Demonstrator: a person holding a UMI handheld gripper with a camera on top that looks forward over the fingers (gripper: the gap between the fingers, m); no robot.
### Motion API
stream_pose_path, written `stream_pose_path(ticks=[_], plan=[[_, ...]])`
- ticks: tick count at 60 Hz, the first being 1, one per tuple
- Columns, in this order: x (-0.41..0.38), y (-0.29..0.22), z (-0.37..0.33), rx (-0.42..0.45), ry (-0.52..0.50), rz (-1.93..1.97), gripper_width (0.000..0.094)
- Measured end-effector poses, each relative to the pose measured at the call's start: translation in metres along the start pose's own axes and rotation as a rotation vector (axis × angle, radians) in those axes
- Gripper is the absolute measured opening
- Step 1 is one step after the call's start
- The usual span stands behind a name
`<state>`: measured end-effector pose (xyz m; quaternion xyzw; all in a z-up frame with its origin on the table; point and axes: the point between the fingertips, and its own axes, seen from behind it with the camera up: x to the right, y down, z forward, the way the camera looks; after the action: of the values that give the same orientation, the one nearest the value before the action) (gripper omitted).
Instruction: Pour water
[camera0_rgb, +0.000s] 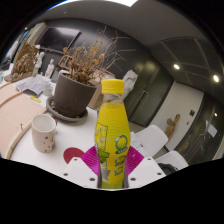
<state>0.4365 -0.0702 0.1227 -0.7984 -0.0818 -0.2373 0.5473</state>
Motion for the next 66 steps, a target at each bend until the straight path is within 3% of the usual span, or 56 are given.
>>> stream_pose_path(ticks=[15, 39, 56, 66], plan=[[-0.001, -0.060, 0.030, 0.086, 0.116, -0.655, 0.0292], [-0.047, -0.098, 0.069, 0.218, 0.229, -1.467, 0.0289], [-0.059, -0.116, 0.071, 0.279, 0.217, -1.514, 0.0290], [-0.052, -0.122, 0.064, 0.242, 0.112, -1.187, 0.0295]])
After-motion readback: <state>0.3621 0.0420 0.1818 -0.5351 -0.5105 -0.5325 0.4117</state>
